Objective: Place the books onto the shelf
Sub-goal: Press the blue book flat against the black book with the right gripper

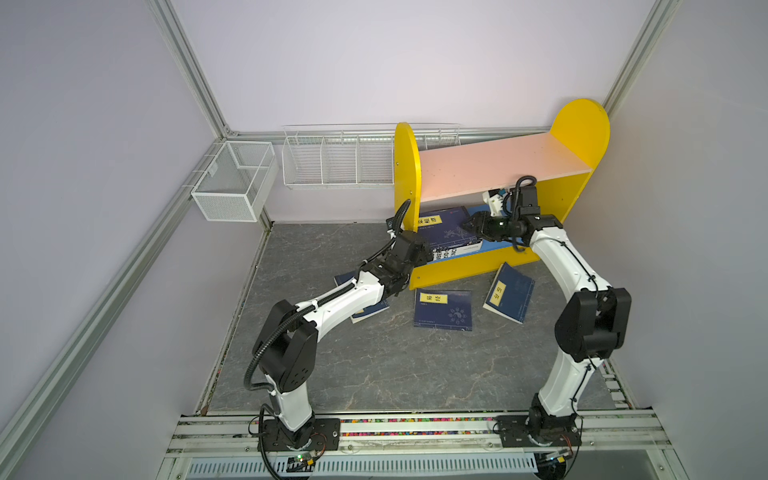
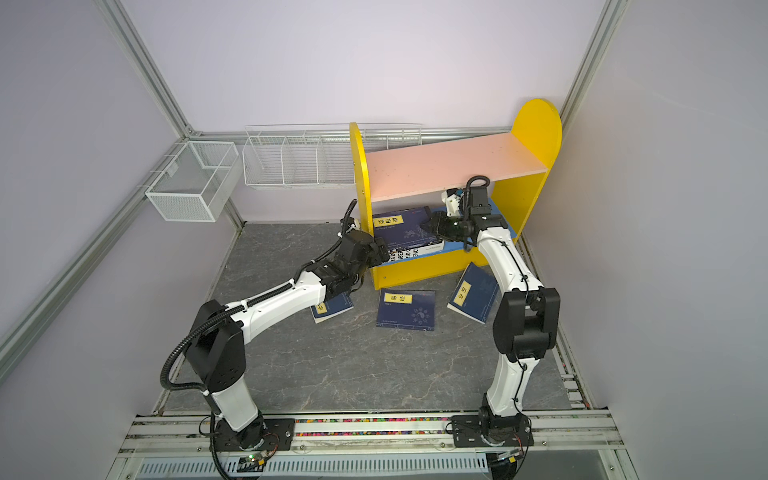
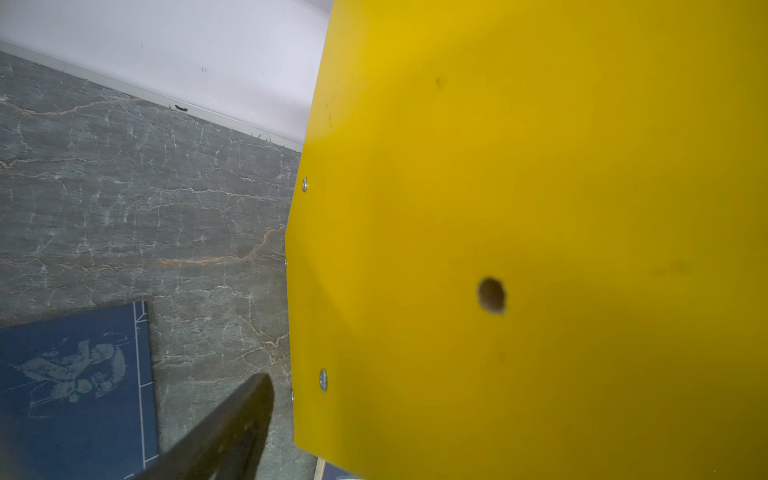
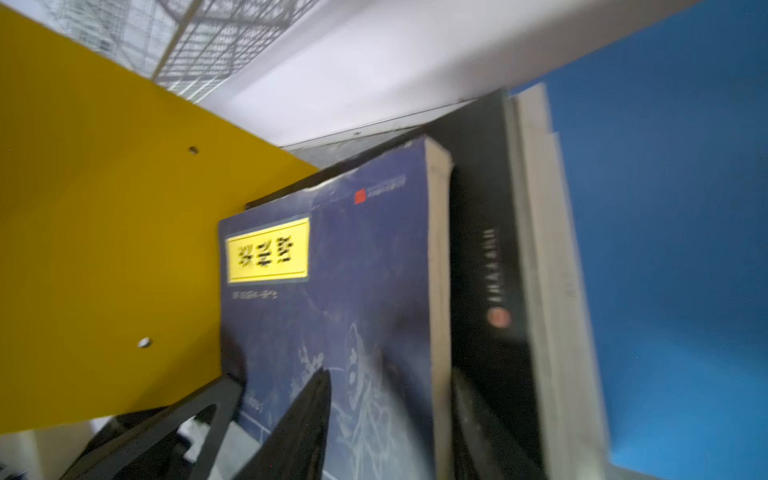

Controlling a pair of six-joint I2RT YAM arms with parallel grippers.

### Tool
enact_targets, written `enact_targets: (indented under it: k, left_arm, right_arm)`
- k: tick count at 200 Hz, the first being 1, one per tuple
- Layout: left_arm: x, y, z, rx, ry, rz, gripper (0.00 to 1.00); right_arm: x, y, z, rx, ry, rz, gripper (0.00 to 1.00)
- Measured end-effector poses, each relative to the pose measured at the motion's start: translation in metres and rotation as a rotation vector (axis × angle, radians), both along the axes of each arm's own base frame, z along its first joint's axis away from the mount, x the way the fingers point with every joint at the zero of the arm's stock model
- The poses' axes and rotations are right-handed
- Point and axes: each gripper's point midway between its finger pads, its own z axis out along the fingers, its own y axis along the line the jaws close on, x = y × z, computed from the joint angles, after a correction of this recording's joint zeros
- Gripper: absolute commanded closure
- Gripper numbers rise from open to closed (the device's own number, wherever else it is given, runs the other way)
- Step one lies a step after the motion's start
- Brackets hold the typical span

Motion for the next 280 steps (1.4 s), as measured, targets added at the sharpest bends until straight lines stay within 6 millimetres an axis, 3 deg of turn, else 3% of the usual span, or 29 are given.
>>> enact_targets:
  k: [19, 50, 82, 136, 237, 280]
  left_arm:
    - [0.0, 0.0, 0.0, 0.001, 0.001, 0.0, 0.09]
    - [0.0, 0.0, 0.0, -0.002, 0.002, 0.001, 0.09]
    - [0.0, -0.001, 0.0, -0.008, 0.005, -0.003, 0.08]
    - [-0.001, -0.003, 0.0, -0.015, 0.007, -0.013, 0.08]
    - [-0.002, -0.008, 0.0, -0.036, 0.013, -0.033, 0.08]
    - [-0.002, -0.009, 0.0, -0.04, 0.015, -0.035, 0.08]
  right_arm:
    - [0.008, -0.023, 0.018, -0.043, -0.076, -0.096, 0.41]
    - [0.011, -0.034, 0.016, -0.047, -0.106, -0.147, 0.44]
    - [0.01, -0.03, 0.017, -0.022, -0.151, -0.127, 0.49]
    - [-0.019, -0.013, 0.02, -0.001, -0.208, -0.03, 0.53]
    - [-0.027, 0.004, 0.011, -0.008, -0.202, 0.016, 0.61]
    - [-0.024, 0.009, 0.0, -0.037, -0.185, 0.004, 0.58]
